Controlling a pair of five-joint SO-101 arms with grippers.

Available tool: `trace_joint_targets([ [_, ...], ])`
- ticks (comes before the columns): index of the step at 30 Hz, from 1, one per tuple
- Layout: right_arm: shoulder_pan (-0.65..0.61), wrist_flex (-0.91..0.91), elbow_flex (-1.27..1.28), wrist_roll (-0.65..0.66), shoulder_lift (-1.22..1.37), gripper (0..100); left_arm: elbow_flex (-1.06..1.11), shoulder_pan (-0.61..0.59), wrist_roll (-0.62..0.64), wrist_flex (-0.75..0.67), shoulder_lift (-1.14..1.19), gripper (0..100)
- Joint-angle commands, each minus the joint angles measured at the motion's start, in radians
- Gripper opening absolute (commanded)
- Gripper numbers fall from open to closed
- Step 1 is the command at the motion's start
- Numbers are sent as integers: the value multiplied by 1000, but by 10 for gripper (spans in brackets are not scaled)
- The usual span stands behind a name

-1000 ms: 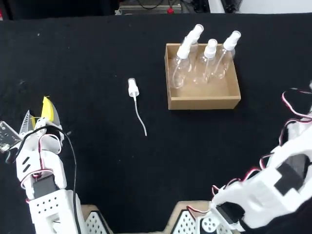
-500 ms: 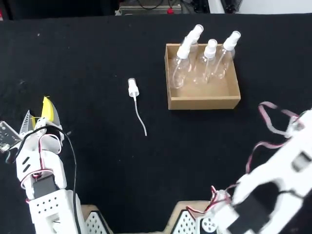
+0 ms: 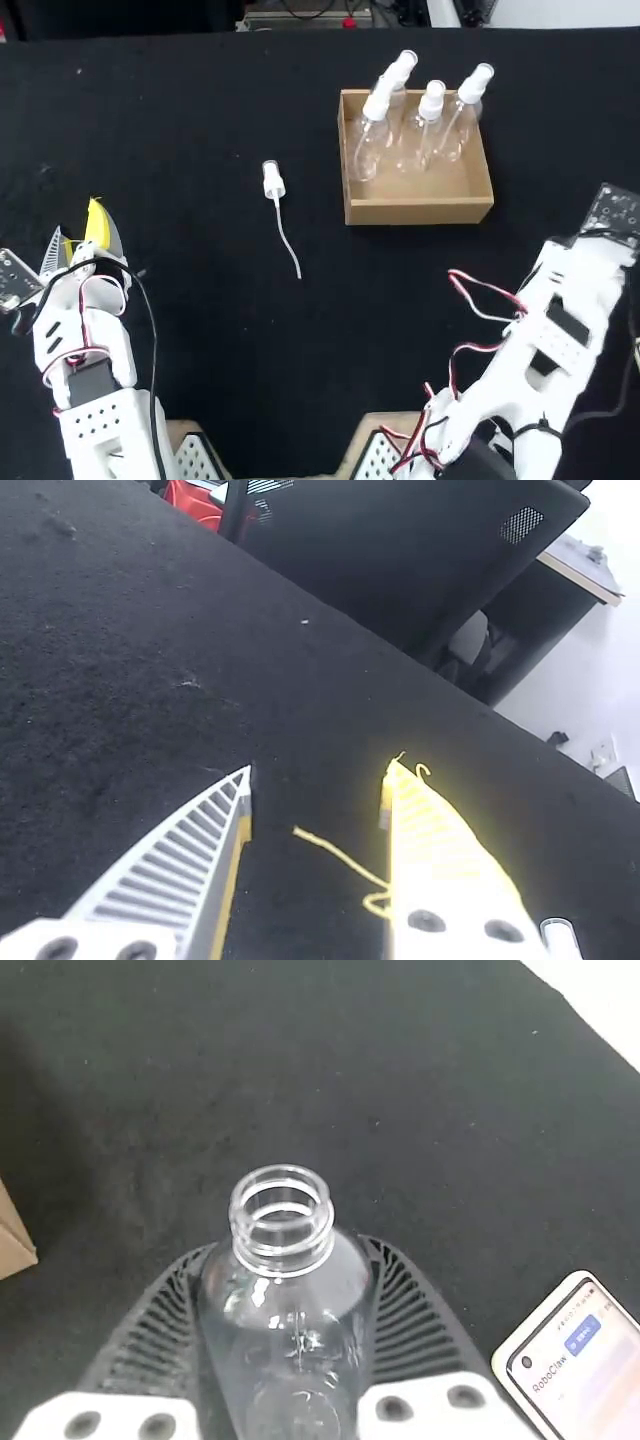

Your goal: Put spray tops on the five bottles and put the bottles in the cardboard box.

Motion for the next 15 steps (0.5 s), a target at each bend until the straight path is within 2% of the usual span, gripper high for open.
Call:
trace_joint_targets([
  [1,-20,-54,5,-8,-47,17,-12,13,3,-25,-11,202],
  [7,-20,-110,21,-8,-45,145,-12,13,3,-25,-11,202],
  [15,-34,-336,168,-9,-53,148,-12,13,3,-25,-11,202],
])
